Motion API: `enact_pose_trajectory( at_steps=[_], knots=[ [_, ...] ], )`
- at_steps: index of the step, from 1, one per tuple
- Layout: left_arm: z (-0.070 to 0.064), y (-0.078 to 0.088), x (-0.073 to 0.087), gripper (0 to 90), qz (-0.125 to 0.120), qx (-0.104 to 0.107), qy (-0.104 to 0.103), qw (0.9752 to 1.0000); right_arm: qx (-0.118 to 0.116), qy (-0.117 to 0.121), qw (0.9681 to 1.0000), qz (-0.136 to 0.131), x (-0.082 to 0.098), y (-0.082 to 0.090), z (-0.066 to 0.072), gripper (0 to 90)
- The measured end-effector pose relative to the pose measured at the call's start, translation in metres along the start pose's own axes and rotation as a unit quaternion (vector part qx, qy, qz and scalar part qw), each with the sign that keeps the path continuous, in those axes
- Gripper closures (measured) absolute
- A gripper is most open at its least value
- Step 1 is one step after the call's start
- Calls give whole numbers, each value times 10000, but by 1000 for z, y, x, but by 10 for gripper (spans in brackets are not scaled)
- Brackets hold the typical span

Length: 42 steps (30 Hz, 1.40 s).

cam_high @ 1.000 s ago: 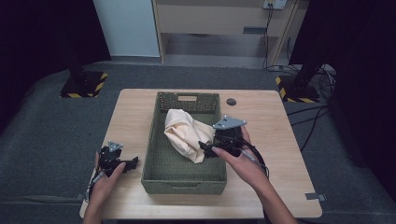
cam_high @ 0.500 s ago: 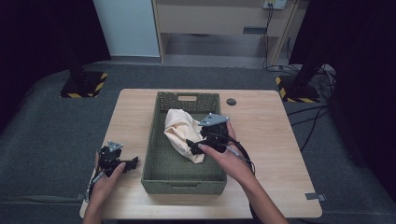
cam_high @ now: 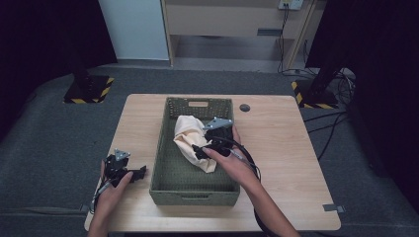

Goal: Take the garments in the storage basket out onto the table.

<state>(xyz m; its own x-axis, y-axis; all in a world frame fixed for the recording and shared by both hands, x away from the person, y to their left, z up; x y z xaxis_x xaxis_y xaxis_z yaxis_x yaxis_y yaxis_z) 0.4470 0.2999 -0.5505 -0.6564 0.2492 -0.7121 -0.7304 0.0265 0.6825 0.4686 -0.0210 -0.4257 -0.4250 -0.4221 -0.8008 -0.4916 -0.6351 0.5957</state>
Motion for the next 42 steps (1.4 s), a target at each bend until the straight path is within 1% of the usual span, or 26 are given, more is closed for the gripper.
enact_pose_trajectory(
  at_steps=[4, 11, 14, 16, 18, 26, 33, 38, 40, 42],
  knots=[
    [0, 0, 0, 0, 0, 0, 0, 10000, 65, -48, 10000, 50, 1, -7, -6, 25],
    [0, 0, 0, 0, 2, 0, 0, 10000, 63, -57, 9999, 101, 0, -16, -8, 25],
    [0, 0, 0, 0, 2, 0, 0, 10000, 100, -62, 9998, 128, 1, -20, -10, 25],
    [0, 0, 0, 0, 2, 0, -2, 10000, 104, -83, 9998, 136, 1, -22, -11, 25],
    [0, 0, 0, 0, 2, 0, 0, 10000, 127, -50, 9998, 140, 2, -23, -12, 26],
    [0, 0, 0, 0, 2, 0, 0, 10000, 110, -115, 9997, 189, 5, -29, -17, 25],
    [0, 0, 0, 0, 1, 0, 0, 10000, 87, -166, 9996, 197, 4, -32, -16, 25],
    [0, 0, 0, 0, 2, 0, -1, 10000, 61, -144, 9995, 258, 4, -40, -15, 26],
    [0, 0, 0, 0, 2, 0, -1, 10000, 39, -179, 9995, 270, 3, -43, -14, 26],
    [0, 0, 0, 0, 2, 0, -1, 10000, 34, -128, 9995, 299, 3, -46, -13, 25]
  ],
)
Point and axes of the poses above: each handheld gripper's, and its own axes: y roughly backward along the jaws, x roughly out of its underside, z roughly to its left, the point moved 4 cm from there along -y, roughly forward along the jaws, and after that the axes turned 11 degrees about -x, right-handed, at the moved point
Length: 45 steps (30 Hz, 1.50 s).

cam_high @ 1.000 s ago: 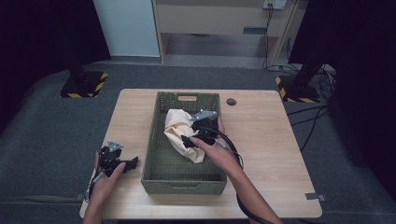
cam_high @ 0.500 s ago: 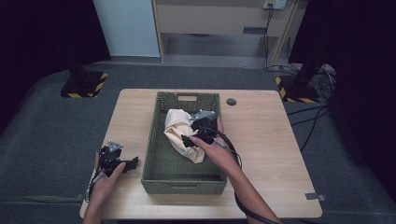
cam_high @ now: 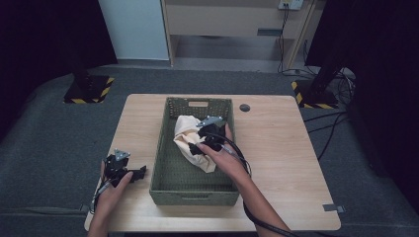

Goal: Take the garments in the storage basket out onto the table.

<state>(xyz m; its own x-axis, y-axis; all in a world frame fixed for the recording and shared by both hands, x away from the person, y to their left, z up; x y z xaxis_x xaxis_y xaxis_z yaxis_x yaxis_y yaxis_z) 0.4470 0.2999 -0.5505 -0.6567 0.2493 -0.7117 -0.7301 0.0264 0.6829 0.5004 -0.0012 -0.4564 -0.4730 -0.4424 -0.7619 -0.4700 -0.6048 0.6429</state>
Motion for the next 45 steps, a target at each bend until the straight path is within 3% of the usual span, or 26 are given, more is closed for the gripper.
enact_pose_trajectory(
  at_steps=[13, 22, 45],
  knots=[
    [0, 0, 0, 0, -1, 0, 0, 10000, -67, -13, 10000, 10, 4, -14, -3, 26],
    [0, 0, 0, 0, 0, 0, 1, 10000, -120, 31, 9999, 44, 2, -20, 2, 25],
    [0, 0, 0, 0, 0, 1, 0, 10000, 73, 445, 9979, 459, 0, -44, 14, 14]
  ],
)
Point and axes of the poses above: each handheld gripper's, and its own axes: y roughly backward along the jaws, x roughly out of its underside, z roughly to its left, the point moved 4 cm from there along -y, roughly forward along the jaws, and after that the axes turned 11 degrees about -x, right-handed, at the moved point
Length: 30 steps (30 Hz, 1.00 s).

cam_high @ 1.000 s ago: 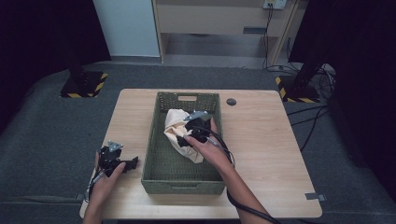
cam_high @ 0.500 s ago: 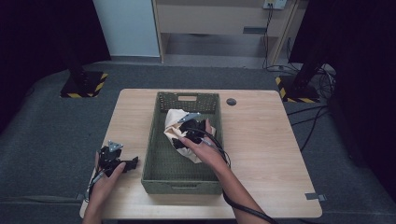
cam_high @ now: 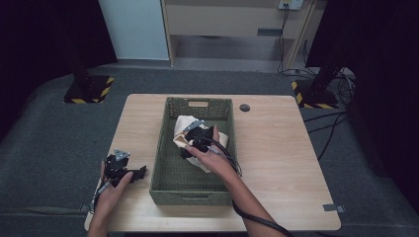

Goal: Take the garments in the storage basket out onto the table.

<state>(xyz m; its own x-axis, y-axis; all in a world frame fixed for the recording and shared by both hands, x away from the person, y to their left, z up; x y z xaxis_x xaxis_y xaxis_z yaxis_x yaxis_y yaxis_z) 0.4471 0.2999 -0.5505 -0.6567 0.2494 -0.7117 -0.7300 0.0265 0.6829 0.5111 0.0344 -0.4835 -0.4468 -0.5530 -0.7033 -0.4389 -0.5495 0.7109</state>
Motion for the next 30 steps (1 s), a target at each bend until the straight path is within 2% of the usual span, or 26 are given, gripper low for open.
enact_pose_trajectory(
  at_steps=[6, 10, 19, 25, 30],
  knots=[
    [0, 0, 0, 0, 0, 0, 0, 10000, 92, 77, 9999, 115, 0, -5, -2, 7],
    [0, 0, 0, 0, 0, 0, 0, 10000, 90, -8, 9998, 173, 1, -10, -7, 4],
    [0, 0, 0, 0, 0, 0, -3, 10000, -23, -176, 9995, 257, 2, -20, -16, 4],
    [0, 0, 0, 0, 1, 0, -3, 10000, -131, -320, 9986, 403, 7, -28, -19, 5],
    [0, 0, 0, 0, 0, 1, -2, 10000, -165, -317, 9980, 523, 10, -33, -21, 3]
  ],
)
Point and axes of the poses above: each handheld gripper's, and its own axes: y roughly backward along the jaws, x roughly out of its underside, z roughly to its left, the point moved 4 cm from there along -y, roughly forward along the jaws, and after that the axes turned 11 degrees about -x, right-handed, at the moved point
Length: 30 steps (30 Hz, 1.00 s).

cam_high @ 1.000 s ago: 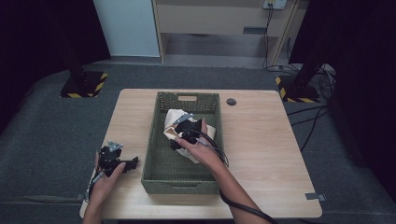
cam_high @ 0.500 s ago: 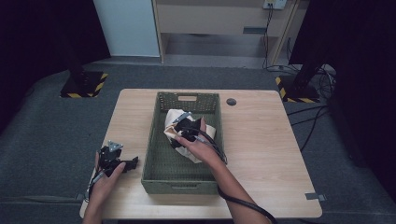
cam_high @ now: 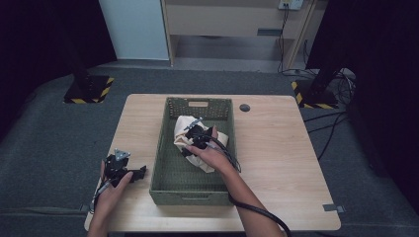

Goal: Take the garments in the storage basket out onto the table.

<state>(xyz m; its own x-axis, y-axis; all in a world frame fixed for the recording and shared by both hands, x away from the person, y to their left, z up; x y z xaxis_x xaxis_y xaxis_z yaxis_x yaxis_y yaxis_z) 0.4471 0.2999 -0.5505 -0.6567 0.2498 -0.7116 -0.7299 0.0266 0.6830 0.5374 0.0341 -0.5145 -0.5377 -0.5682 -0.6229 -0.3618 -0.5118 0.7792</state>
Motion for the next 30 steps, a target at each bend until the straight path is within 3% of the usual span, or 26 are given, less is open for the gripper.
enact_pose_trajectory(
  at_steps=[5, 9, 11, 14, 22, 30],
  knots=[
    [0, 0, 0, 0, 0, 0, 0, 10000, -4, 21, 9999, 162, 1, -5, -1, 40],
    [0, 0, 0, 0, 0, 0, -1, 10000, 151, 235, 9990, 336, 2, -3, -2, 317],
    [0, 0, 0, 0, 0, -1, 0, 10000, 159, 194, 9992, 312, 1, 3, -4, 444],
    [0, 0, 0, 0, -1, -1, 0, 10000, 152, 126, 9995, 227, 1, 10, -7, 538],
    [0, 0, 0, 0, 1, -2, -2, 10000, 220, 49, 9996, -162, -5, 33, -3, 586],
    [0, 0, 0, 0, 0, -1, 0, 10000, 226, 66, 9993, -301, -8, 45, 2, 588]
  ],
)
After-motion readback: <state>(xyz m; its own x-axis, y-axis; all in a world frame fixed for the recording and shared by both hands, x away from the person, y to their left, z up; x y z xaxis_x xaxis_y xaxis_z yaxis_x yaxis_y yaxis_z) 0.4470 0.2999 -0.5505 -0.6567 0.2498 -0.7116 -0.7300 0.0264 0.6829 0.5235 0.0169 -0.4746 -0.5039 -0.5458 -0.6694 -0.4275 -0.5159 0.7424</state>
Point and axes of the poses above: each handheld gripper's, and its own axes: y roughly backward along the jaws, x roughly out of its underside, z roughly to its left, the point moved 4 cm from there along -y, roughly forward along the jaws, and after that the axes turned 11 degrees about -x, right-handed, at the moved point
